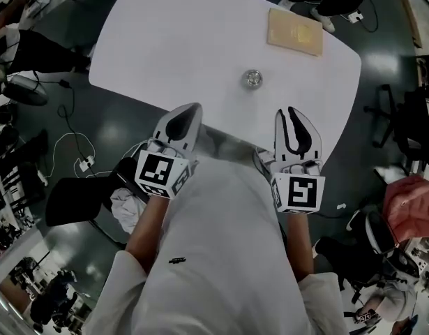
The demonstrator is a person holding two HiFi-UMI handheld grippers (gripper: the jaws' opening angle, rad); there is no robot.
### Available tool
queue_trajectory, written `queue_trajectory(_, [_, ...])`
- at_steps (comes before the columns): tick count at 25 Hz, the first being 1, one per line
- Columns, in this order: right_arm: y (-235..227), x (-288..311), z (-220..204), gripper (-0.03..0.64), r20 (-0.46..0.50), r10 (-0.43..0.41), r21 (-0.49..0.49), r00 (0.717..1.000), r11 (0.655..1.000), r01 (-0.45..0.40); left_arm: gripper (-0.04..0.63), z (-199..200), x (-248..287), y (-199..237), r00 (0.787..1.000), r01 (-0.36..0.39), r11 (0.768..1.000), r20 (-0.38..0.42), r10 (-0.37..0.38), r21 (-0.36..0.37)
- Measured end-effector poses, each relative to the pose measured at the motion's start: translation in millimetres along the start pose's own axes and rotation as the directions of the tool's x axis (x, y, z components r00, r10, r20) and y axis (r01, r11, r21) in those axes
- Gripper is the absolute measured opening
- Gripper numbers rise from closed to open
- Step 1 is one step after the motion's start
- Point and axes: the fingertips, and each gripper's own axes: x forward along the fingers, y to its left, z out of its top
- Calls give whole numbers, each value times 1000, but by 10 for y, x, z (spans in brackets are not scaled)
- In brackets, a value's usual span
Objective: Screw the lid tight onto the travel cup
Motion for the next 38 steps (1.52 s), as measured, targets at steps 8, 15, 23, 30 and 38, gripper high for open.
queue_trajectory(8, [-60,-304,30,11,75,-50,-14,996,999,51,3,352,-262,-290,994,20,997,102,-27,75])
queue_trajectory(15, [-55,-317,-7,11,92,-57,48,994,997,52,3,377,-232,-439,990,38,996,131,-49,87])
queue_trajectory(23, [-147,-286,-10,11,103,-39,50,994,998,34,3,478,-125,-495,989,43,992,136,-59,119])
queue_trajectory(30, [-205,-265,-37,11,92,-41,61,995,998,35,3,526,-82,-556,989,46,990,135,-64,134])
queue_trajectory(38, [-183,-289,-22,11,96,-30,54,995,998,25,3,551,-71,-629,990,55,987,124,-74,148])
